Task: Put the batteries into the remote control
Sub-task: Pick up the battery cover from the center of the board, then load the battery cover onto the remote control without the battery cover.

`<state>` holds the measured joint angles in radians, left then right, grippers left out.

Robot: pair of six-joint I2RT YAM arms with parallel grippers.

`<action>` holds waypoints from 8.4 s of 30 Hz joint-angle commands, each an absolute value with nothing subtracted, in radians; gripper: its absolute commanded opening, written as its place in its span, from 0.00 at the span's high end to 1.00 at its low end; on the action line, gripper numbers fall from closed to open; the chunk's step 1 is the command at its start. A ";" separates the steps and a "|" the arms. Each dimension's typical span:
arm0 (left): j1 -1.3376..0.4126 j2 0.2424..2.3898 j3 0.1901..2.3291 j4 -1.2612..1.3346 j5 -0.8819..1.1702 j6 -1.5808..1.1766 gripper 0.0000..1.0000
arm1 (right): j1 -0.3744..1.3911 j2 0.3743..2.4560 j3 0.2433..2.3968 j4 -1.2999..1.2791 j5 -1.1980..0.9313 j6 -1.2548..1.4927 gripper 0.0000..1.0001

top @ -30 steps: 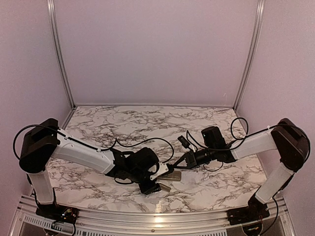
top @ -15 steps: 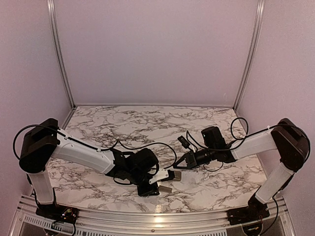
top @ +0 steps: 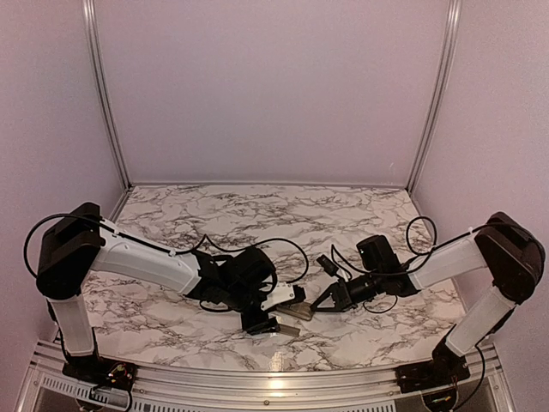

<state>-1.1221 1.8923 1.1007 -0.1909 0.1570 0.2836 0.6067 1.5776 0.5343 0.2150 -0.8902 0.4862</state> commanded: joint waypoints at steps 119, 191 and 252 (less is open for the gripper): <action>-1.049 1.990 1.384 -0.565 0.103 0.168 0.74 | 0.532 1.722 0.630 0.289 -0.822 0.475 0.63; -1.042 1.991 1.499 -0.798 0.156 0.137 0.76 | 0.627 1.843 0.742 0.284 -0.880 0.488 0.64; -1.042 1.994 1.529 -0.792 0.112 0.138 0.43 | 0.627 1.845 0.741 0.281 -0.879 0.483 0.63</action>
